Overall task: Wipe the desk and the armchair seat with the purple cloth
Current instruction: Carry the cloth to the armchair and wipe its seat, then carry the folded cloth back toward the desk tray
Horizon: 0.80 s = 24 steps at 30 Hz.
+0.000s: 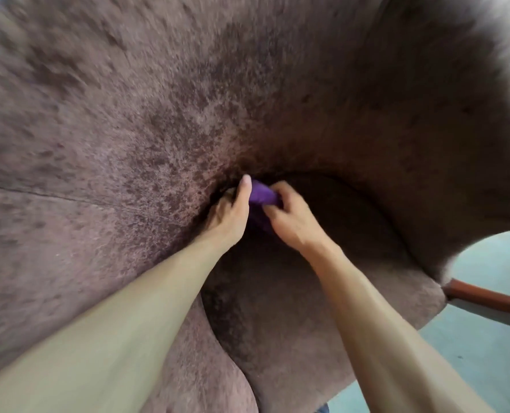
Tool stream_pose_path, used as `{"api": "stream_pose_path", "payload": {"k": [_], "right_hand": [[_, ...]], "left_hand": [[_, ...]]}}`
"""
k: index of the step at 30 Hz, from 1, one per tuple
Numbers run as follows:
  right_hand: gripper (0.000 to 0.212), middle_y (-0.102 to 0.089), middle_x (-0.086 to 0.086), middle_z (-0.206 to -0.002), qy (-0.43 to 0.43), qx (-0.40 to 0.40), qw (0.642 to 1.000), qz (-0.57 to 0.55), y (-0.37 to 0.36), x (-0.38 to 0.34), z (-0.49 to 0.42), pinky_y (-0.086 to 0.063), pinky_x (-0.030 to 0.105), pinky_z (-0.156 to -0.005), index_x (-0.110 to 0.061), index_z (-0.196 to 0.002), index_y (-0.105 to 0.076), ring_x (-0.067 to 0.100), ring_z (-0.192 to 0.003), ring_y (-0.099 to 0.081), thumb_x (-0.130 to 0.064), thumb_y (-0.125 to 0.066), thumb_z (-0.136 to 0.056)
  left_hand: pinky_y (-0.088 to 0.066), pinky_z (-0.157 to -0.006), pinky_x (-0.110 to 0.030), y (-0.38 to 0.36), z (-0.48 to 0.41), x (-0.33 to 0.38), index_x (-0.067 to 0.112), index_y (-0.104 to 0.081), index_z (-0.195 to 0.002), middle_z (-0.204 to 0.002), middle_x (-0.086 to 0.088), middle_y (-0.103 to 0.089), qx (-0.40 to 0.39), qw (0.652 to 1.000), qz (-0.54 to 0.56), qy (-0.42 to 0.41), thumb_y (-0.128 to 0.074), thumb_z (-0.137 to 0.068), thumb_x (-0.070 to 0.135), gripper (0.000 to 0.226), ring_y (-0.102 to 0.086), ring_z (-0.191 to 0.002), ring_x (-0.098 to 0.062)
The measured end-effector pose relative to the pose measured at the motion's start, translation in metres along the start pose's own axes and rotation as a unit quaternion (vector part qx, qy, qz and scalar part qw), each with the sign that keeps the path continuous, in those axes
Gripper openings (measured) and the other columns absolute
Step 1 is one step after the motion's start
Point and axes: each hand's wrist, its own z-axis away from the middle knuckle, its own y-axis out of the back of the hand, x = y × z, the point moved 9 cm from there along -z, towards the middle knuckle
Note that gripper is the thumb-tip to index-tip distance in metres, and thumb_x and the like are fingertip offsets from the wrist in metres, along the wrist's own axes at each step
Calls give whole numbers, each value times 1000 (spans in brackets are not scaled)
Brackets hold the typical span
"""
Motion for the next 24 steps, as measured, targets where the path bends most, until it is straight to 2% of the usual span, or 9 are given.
{"api": "stream_pose_path", "payload": {"k": [3,5,7,9,12,15,17,21,24], "right_hand": [[8,-69,3,-92,-8,24,987,-160,53,-45,23,-51,37,-82,-17,-97,-64,14,-88,-64,-12,-58,-96],[18,-70,16,-112,-19,13,953,-303,85,-82,45,-50,48,-98,-8,-115,-65,28,-106,-66,-10,-54,-100],[29,-63,26,-132,-17,-1,924,-382,119,-128,72,-45,55,-109,-1,-128,-60,40,-124,-61,-10,-51,-102],[36,-60,30,-135,4,-19,910,-415,155,-185,105,-47,57,-107,0,-133,-57,43,-124,-60,-13,-53,-101],[30,-72,22,-117,68,-53,905,-416,206,-280,150,-60,46,-90,-7,-123,-68,33,-101,-72,-20,-60,-97],[25,-74,19,-115,149,-27,927,-343,246,-381,192,-59,51,-91,-14,-115,-72,34,-105,-71,-27,-61,-98],[26,-74,17,-116,217,-11,940,-261,256,-455,224,-57,53,-96,-17,-113,-71,33,-110,-69,-34,-59,-97],[31,-68,8,-86,384,50,919,-75,229,-589,305,-53,51,-79,-12,-97,-61,17,-79,-59,-41,-50,-99],[28,-54,-8,-66,486,45,872,-33,163,-666,396,-34,33,-66,-19,-84,-45,11,-63,-43,-39,-47,-103]], "left_hand": [[-14,-115,-22,18,34,59,30,-42,-152,-157,13,-39,-38,985,150,-74,-28,-71,90,101,-31,-147,-7],[-33,-115,-29,28,66,89,31,-59,-139,-142,14,-56,-109,948,290,-72,-50,-70,89,90,-50,-137,-11],[-53,-100,-38,30,109,125,24,-72,-124,-130,-4,-69,-227,884,406,-51,-68,-70,79,78,-65,-121,-22],[-57,-90,-39,46,166,175,17,-72,-125,-132,-14,-67,-299,832,461,-76,-74,-73,69,73,-66,-120,-28],[-55,-92,-39,103,247,250,12,-70,-127,-134,-18,-65,-289,794,516,-141,-79,-77,55,66,-66,-120,-30],[-57,-90,-42,188,321,308,7,-64,-132,-131,-19,-66,-175,813,509,-221,-69,-89,45,58,-65,-119,-34],[-59,-84,-38,259,378,322,9,-66,-127,-120,-14,-73,-18,838,478,-262,-65,-94,45,48,-69,-112,-33],[-55,-96,-46,389,522,293,20,-63,-119,-117,-3,-73,265,821,397,-314,-65,-92,47,38,-69,-110,-22],[-49,-89,-16,472,656,226,28,-59,-115,-109,15,-69,455,772,310,-317,-58,-92,51,32,-64,-102,3]]}}
